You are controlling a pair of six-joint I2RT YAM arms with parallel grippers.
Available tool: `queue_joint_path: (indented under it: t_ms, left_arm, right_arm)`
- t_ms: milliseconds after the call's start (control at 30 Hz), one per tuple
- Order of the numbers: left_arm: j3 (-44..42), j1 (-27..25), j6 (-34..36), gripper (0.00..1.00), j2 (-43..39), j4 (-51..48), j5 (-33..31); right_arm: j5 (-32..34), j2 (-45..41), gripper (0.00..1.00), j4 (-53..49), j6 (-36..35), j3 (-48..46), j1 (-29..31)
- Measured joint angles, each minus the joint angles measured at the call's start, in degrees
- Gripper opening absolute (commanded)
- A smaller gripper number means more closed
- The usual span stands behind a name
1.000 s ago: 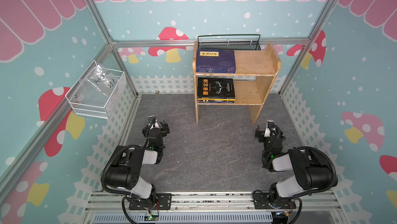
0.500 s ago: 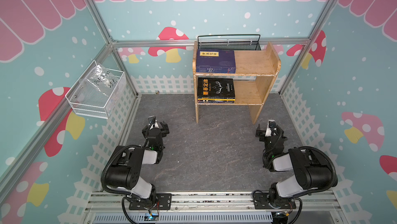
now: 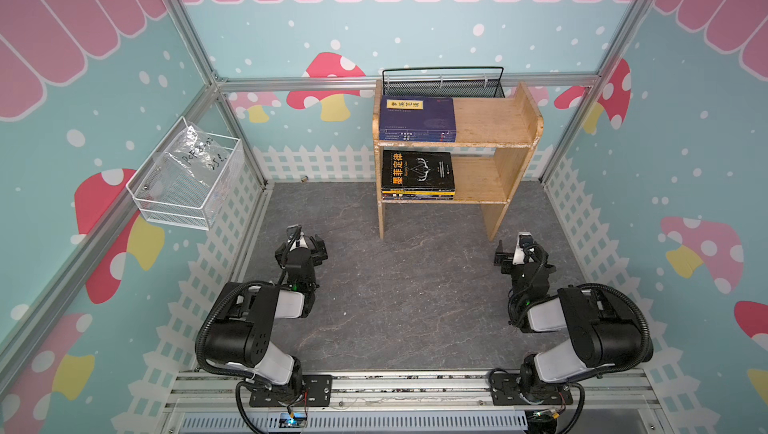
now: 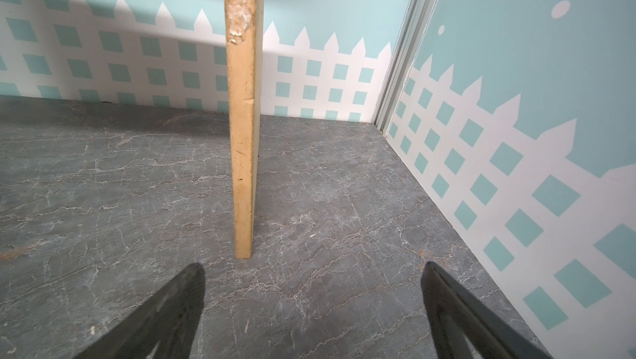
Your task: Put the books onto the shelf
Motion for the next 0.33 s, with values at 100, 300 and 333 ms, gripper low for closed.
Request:
queue_joint_path:
  t_ms: [100, 300, 333]
  left_arm:
    - [0.0, 0.0, 0.0, 1.00, 0.0, -0.1, 0.0]
    - [0.1, 0.1, 0.0, 1.00, 0.0, -0.6, 0.3]
    - [0.1, 0.1, 0.0, 0.99, 0.0, -0.6, 0.4]
  right_arm:
    - [0.0, 0.0, 0.99, 0.2, 0.0, 0.0, 0.0]
    - [0.0, 0.0, 0.99, 0.2, 0.0, 0.0, 0.0]
    - [0.0, 0.0, 0.99, 0.2, 0.0, 0.0, 0.0]
